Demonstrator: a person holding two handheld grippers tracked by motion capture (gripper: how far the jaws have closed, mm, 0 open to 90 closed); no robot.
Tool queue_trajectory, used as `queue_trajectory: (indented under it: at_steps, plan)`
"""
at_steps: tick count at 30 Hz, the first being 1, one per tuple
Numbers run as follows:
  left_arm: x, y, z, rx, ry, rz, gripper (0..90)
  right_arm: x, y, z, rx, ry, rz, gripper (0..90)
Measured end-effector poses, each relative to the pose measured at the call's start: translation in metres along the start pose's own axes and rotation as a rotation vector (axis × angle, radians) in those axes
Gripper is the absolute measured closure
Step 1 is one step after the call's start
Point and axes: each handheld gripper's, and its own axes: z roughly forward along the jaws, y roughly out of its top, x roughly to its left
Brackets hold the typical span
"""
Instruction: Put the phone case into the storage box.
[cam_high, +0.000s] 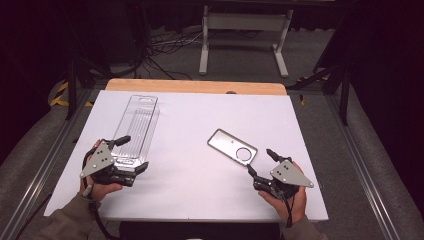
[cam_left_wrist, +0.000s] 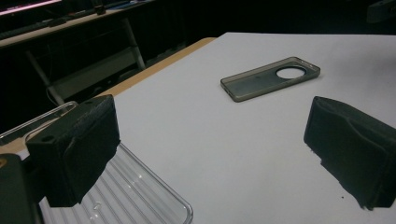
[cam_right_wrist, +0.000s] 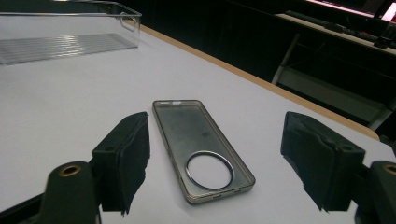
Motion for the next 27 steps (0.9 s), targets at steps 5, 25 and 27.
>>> queue_trajectory:
  at_steps: [5,25,27]
  plan:
    - [0.001,-0.002,0.002,0.007,-0.001,-0.023,5.3,-0.001,0.0,0.003,0.008,0.004,0.0,26.0]
    - [0.003,-0.005,0.002,0.012,0.005,-0.039,7.5,-0.011,0.028,0.047,0.032,0.045,0.04,33.3]
    - [0.002,-0.005,0.002,0.016,0.005,-0.033,7.5,-0.011,0.031,0.052,0.038,0.052,0.038,34.4]
